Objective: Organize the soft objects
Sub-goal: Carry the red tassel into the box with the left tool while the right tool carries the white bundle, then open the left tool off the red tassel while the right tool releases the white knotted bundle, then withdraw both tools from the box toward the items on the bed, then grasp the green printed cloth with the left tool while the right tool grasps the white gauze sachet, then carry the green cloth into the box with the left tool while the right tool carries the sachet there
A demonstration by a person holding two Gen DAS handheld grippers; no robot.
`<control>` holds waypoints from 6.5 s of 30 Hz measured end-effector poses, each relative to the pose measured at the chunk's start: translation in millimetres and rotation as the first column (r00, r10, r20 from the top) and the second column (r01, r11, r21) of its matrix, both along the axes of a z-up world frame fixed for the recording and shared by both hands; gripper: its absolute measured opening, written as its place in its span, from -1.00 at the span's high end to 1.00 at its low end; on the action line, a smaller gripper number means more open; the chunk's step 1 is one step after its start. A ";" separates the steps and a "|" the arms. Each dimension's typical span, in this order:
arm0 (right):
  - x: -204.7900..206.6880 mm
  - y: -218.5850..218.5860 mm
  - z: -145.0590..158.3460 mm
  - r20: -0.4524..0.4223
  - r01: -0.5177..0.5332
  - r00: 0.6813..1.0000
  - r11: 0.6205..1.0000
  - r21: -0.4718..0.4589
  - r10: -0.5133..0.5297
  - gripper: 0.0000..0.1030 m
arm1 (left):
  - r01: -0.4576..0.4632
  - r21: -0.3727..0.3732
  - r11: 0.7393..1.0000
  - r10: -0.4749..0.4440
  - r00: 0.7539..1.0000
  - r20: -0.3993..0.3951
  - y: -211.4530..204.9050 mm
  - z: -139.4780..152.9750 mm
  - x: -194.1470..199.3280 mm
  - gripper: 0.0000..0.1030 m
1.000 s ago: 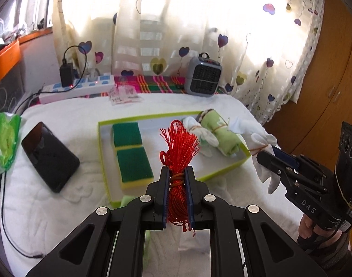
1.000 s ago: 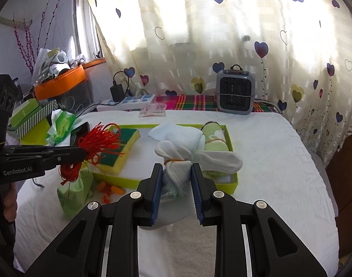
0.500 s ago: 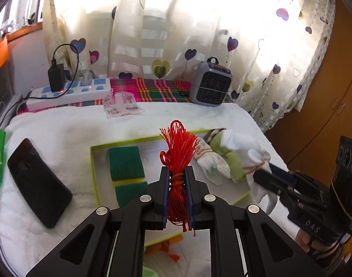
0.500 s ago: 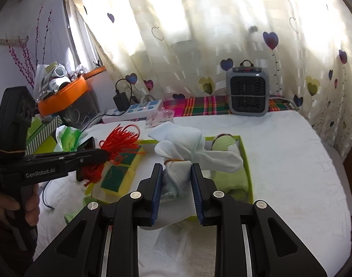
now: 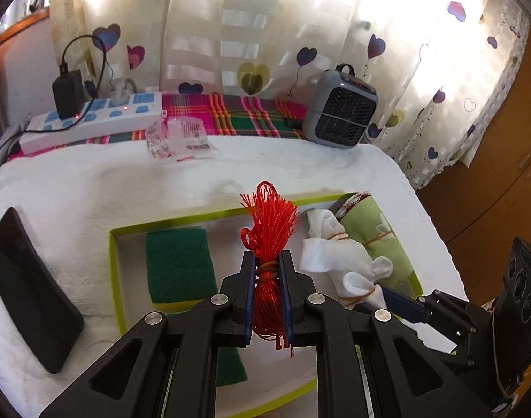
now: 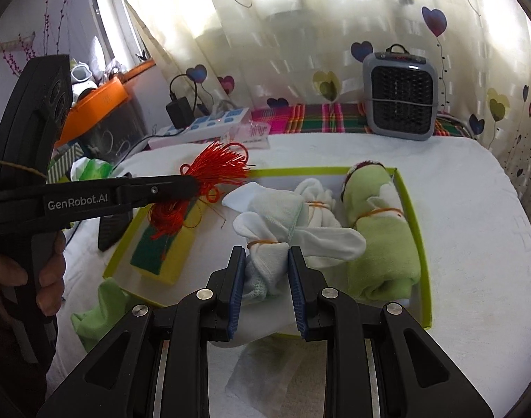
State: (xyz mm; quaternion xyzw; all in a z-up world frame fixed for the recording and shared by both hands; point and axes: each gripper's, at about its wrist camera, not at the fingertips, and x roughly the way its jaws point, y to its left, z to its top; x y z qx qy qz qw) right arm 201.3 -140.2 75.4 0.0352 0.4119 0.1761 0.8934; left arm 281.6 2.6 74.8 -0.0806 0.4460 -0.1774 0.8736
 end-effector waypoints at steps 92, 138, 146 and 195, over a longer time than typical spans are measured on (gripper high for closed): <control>-93.9 12.1 -5.4 0.023 -0.023 0.999 1.000 -0.009 0.023 0.04 | -0.158 0.047 0.986 0.152 0.983 0.106 55.3 15.9 -145.6 -0.04; -106.9 66.1 -42.6 -0.058 -0.226 0.974 0.962 -0.157 0.219 -0.26 | -0.166 0.039 0.985 0.167 0.985 -0.036 71.0 -51.6 -150.7 -0.21; -106.8 60.6 -41.2 -0.048 -0.193 0.981 0.967 -0.168 0.188 0.05 | -0.191 0.048 0.980 0.193 0.981 -0.030 74.3 -53.1 -149.9 0.19; -108.1 45.2 -25.1 0.020 -0.140 0.990 0.985 -0.103 0.143 0.49 | -0.198 0.065 0.978 0.193 0.978 0.079 72.8 -21.4 -166.6 0.73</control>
